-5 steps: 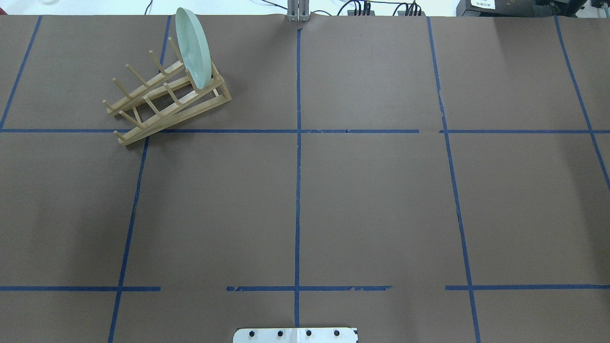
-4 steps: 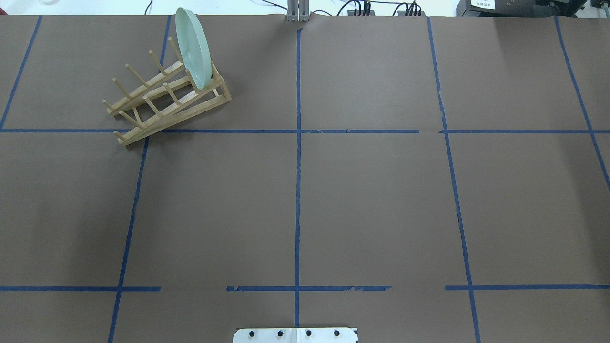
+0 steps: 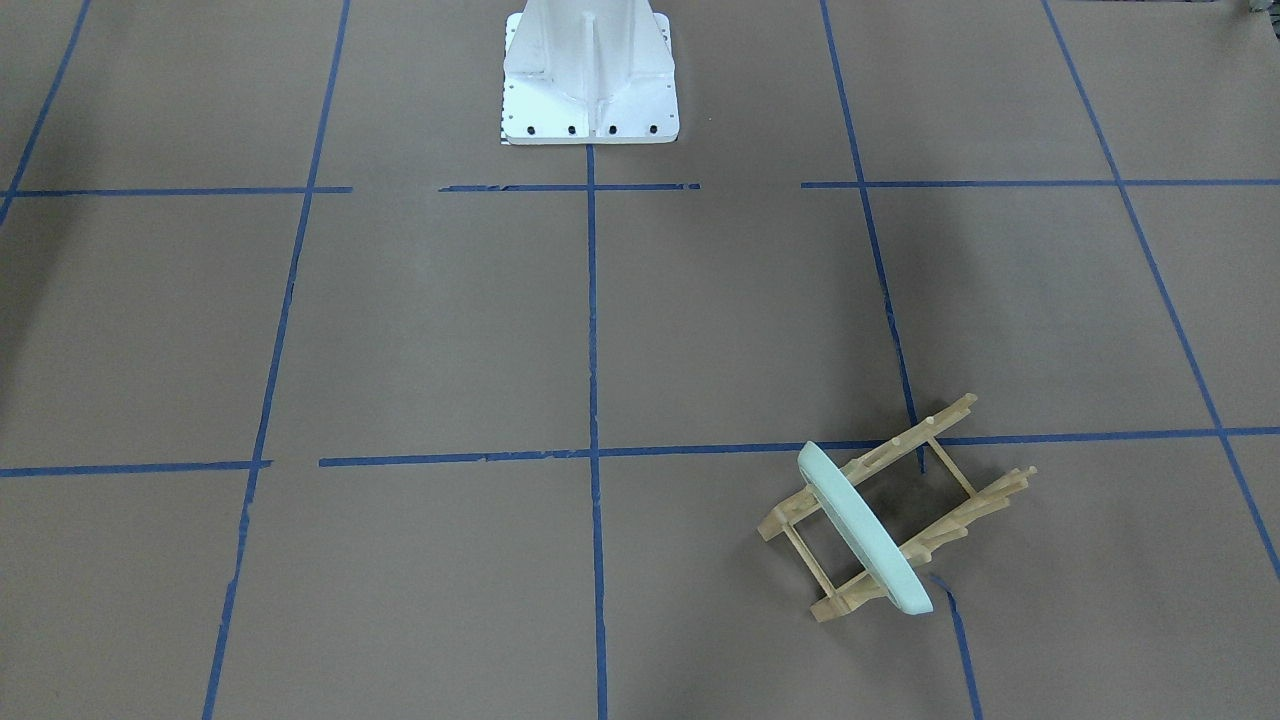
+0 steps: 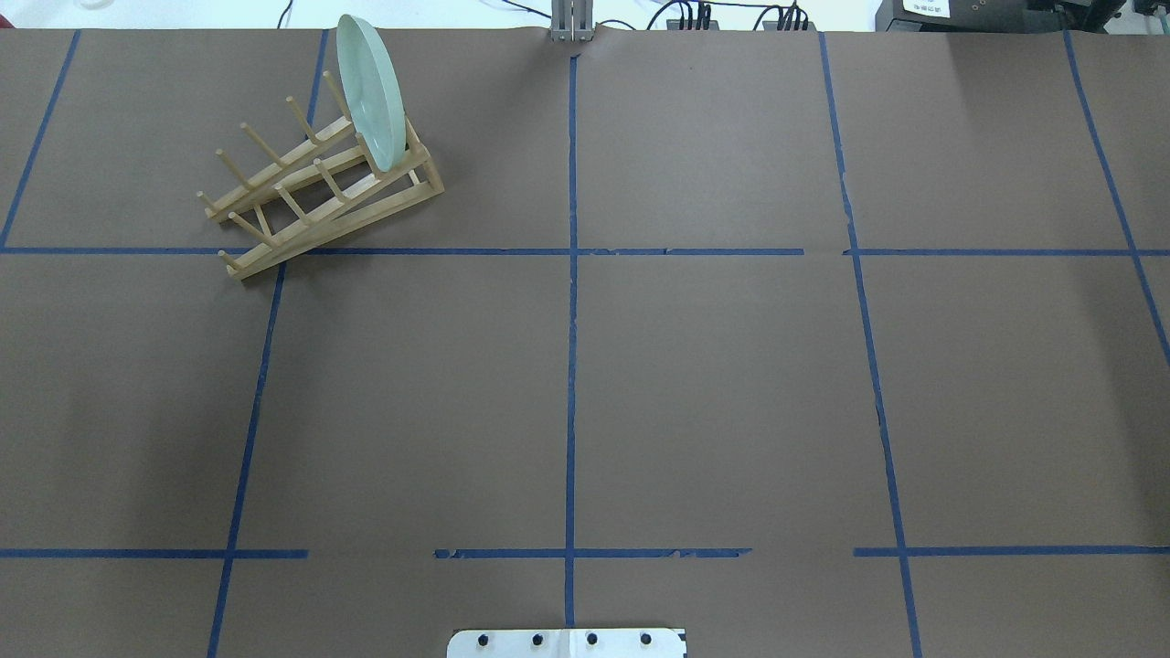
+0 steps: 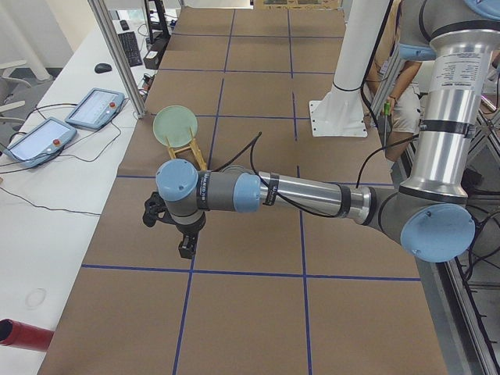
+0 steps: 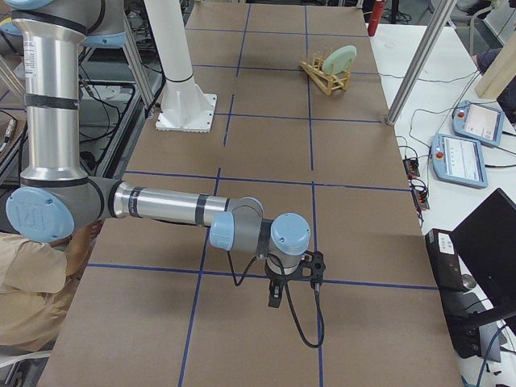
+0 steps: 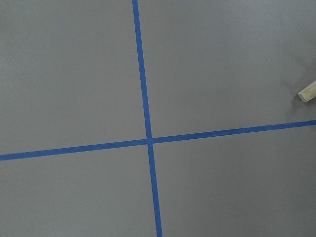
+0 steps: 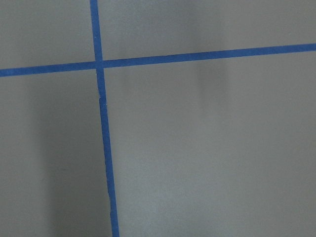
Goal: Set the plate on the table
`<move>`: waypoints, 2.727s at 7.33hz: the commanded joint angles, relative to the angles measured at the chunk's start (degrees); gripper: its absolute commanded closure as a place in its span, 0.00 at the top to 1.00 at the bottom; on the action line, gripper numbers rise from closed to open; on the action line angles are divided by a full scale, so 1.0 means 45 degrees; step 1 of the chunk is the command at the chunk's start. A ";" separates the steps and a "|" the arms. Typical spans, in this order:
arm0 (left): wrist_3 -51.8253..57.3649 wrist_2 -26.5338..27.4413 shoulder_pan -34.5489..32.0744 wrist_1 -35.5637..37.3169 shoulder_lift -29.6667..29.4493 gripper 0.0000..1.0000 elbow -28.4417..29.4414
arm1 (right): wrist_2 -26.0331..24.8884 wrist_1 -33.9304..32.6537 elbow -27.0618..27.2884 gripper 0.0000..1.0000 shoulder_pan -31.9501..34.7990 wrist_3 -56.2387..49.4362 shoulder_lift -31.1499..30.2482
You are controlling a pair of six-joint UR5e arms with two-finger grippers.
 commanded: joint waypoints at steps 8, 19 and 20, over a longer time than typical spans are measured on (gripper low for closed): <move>-1.7940 -0.0787 0.4027 -1.2508 -0.1040 1.00 -0.0573 | 0.0000 0.0000 0.0008 1.00 0.0000 0.0000 0.0000; -2.5423 0.9474 0.9090 -1.7032 -0.5751 0.70 0.3527 | 0.0000 0.0000 0.0008 1.00 0.0000 0.0000 0.0000; -2.5055 0.9474 0.9090 -1.6974 -0.5926 0.66 0.3722 | 0.0000 0.0000 0.0008 1.00 0.0000 0.0000 0.0000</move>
